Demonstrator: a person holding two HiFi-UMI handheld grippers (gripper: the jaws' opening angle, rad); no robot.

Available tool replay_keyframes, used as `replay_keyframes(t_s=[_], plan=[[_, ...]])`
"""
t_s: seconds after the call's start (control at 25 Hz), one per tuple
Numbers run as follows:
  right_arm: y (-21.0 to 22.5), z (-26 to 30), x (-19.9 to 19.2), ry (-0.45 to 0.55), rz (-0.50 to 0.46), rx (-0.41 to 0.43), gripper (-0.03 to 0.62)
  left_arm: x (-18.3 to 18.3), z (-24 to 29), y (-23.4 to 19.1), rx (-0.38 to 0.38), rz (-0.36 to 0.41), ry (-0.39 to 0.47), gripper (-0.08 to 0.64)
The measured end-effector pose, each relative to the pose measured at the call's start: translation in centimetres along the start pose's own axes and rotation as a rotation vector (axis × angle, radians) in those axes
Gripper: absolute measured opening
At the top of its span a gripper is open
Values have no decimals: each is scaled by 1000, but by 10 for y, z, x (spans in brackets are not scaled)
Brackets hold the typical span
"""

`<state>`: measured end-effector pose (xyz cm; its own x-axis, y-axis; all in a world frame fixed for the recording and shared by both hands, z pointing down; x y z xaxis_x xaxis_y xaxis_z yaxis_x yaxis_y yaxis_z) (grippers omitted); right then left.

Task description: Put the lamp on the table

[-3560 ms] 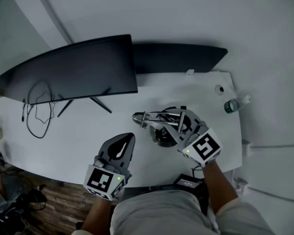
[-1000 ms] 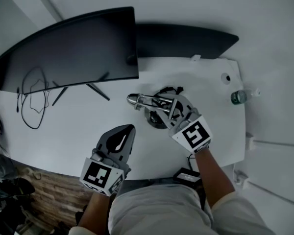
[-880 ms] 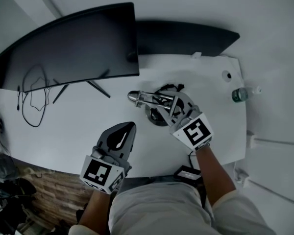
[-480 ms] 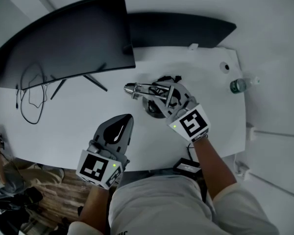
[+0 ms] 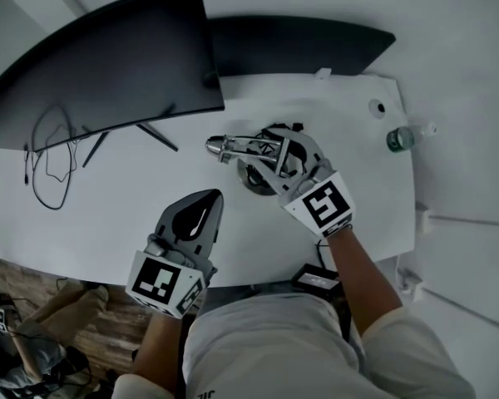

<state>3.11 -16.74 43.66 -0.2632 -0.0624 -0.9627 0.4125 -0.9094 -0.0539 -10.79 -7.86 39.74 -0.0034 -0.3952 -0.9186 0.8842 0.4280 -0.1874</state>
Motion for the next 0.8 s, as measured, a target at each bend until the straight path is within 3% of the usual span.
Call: replay_keyframes(t_s=[0.8], plan=[[-20,-46,-10,-22,52,-72,179,7,-10,14,-23,20,27,3]])
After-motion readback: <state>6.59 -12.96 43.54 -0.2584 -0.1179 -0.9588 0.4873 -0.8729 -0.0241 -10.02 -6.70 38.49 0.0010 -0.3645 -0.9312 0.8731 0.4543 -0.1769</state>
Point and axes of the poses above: the fingertips, and each gripper's own axes: z forward along the fingers, y to its right, x out of its top, the point moved 6 cm from there along -z, backward along the fingers, and after that the axes turned 12 degrees about x, right-handed, at the moved point
